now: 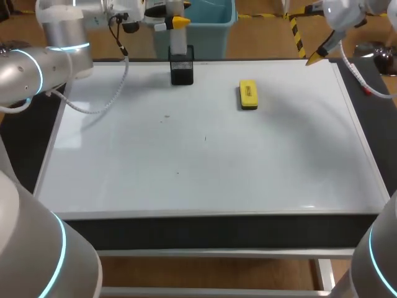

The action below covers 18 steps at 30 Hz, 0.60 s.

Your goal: Pick up the inspection probe, press it on each red-marked spot on the whiteboard one by one, put down the probe, pick up the eraser, and wipe off all the red marks.

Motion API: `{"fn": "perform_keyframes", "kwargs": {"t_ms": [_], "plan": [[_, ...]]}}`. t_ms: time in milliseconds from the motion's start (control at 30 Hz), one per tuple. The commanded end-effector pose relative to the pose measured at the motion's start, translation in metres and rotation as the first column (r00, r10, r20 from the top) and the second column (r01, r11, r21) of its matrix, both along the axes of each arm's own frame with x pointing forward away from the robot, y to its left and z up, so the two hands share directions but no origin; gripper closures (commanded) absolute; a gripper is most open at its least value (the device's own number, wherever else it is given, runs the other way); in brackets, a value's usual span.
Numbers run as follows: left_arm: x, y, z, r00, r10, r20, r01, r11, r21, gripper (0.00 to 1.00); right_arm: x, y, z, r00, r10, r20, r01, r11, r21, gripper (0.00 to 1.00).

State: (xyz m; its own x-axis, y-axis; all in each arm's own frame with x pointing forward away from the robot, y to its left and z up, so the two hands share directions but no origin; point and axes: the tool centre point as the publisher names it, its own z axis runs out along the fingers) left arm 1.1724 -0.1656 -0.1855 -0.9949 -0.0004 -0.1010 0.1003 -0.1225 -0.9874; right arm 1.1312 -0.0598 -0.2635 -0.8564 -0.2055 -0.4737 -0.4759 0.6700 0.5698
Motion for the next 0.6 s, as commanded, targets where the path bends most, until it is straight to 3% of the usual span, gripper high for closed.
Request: {"fn": "perform_keyframes", "kwargs": {"t_ms": [33, 600], "plan": [[0.006, -0.001, -0.008, 1.0, -0.004, 0.001, 0.004, 1.0, -0.013, 1.0, 0.0, 0.0, 0.001, 1.0, 0.002, -0.001, -0.002, 1.0, -0.005, 0.0], [0.017, -0.006, -0.036, 1.0, 0.002, -0.026, -0.002, 1.0, 0.0, 1.0, 0.0, 0.0, 0.001, 1.0, 0.002, -0.001, -0.002, 1.0, -0.005, 0.0]]}}
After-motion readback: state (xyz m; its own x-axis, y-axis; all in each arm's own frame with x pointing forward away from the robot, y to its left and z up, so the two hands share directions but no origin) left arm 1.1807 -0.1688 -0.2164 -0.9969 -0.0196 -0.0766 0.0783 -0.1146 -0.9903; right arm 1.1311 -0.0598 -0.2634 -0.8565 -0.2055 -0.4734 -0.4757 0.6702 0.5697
